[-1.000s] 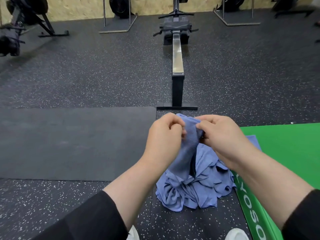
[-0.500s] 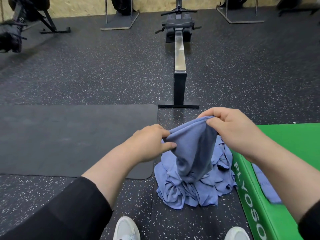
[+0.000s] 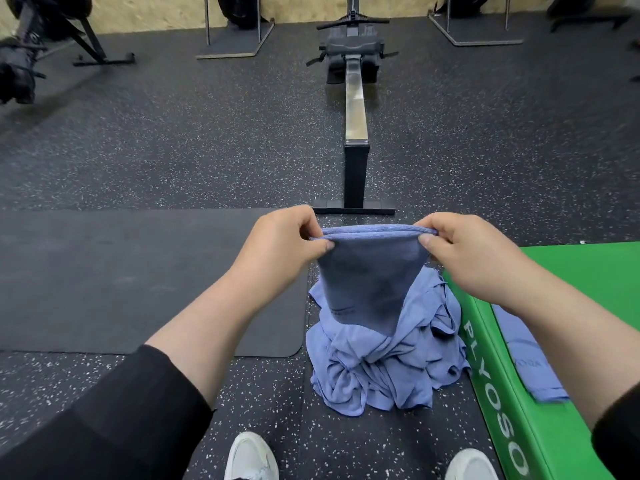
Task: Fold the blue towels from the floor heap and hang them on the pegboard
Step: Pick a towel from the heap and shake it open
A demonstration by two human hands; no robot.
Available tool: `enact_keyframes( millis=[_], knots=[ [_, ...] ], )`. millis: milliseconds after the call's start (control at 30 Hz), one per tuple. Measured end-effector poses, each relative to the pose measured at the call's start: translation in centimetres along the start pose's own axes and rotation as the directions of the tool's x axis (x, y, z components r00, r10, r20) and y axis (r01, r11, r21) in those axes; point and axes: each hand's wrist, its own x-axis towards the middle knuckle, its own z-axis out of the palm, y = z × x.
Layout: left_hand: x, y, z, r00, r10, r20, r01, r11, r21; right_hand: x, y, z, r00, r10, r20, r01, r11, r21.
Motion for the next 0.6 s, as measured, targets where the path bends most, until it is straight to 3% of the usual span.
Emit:
enact_keyframes(
  millis=[200,333,600],
  knots=[
    [0.3,0.4,0.1,1.000,0.020,-0.024,-0.023,0.990,-0.138,0.0,-0.5,0.2,0.992,-0.038,-0.116,0.052,0.991,0.121],
    [0.2,1.1,-0.4,0.999,0.033,-0.004,-0.033,0.995,-0.093,-0.3,-1.5,-0.2,0.984,-0.073,-0.161,0.106,0.972,0.208],
    [-0.1,1.7,-0.4,0.995,-0.095,-0.018,0.087,0.961,-0.263,-0.3,-1.6,0.5,0.990,-0.074,-0.124,0.108,0.949,0.297]
  ],
)
